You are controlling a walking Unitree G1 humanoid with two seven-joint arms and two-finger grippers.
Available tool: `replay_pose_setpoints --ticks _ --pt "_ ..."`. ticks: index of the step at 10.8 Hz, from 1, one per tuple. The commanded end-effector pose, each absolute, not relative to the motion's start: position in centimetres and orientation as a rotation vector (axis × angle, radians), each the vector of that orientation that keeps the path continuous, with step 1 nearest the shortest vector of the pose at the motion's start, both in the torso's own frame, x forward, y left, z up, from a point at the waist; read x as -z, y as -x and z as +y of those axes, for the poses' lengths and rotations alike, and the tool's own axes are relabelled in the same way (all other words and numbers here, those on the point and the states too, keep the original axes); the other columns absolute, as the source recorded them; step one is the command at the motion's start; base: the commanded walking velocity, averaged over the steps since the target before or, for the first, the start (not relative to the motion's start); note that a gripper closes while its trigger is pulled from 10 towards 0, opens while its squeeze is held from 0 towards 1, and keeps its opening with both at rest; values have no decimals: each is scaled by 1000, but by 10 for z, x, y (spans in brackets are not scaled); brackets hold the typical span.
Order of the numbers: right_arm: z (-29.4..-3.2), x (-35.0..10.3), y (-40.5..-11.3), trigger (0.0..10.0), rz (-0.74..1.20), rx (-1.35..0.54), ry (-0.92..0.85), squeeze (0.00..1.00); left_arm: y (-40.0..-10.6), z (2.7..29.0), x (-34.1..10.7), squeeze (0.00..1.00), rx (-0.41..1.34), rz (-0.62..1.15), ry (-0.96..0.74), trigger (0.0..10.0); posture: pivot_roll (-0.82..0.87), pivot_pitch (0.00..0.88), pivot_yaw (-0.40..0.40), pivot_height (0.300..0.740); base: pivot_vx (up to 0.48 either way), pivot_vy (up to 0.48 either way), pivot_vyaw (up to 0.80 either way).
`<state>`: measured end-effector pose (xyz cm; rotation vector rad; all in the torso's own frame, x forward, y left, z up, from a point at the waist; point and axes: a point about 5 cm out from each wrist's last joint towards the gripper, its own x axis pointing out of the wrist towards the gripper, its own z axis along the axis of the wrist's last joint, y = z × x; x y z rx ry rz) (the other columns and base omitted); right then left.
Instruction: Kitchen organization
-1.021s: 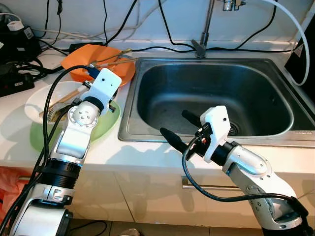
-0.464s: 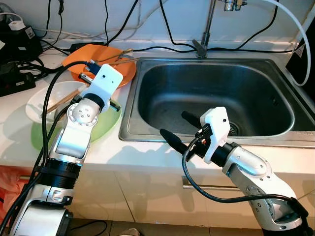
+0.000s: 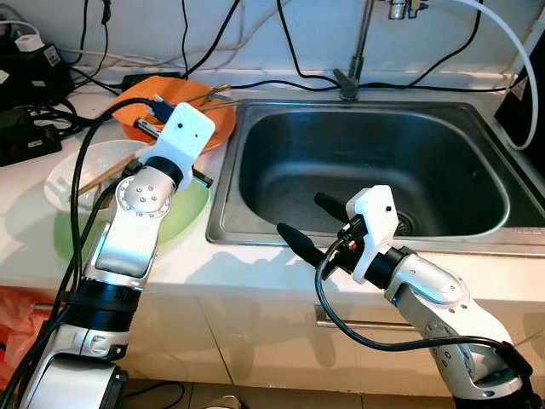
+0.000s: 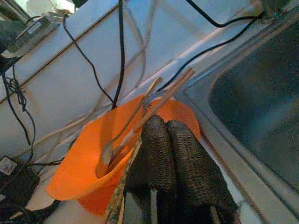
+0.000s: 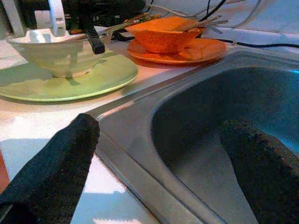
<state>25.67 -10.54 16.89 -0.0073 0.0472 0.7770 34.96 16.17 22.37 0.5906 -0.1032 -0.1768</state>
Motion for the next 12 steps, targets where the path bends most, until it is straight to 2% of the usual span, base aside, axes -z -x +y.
replay_pose_setpoints --ticks 1,2,3,4,8,12 --pt "-105 -170 -258 10000 39 -787 12 0 -348 163 -225 0 164 -109 -593 0 112 22 28 740 0 0 0" --pt "-105 -170 -258 10000 38 -785 12 0 -347 161 -228 0 167 -118 -601 0 111 21 28 740 0 0 0" --pt "-105 -169 -258 10000 37 -785 12 0 -347 161 -228 0 163 -118 -618 824 111 20 29 740 0 0 0" --pt "-104 -169 -258 10000 37 -785 12 0 -346 161 -227 1000 152 -114 -619 10000 112 20 30 740 0 0 0" --pt "-102 -168 -258 10000 35 -786 14 0 -340 154 -221 1000 173 -133 -643 10000 116 19 36 740 0 0 0" --pt "-100 -166 -258 10000 34 -785 9 0 -342 175 -196 1000 103 -50 -752 10000 120 15 44 740 0 0 0"
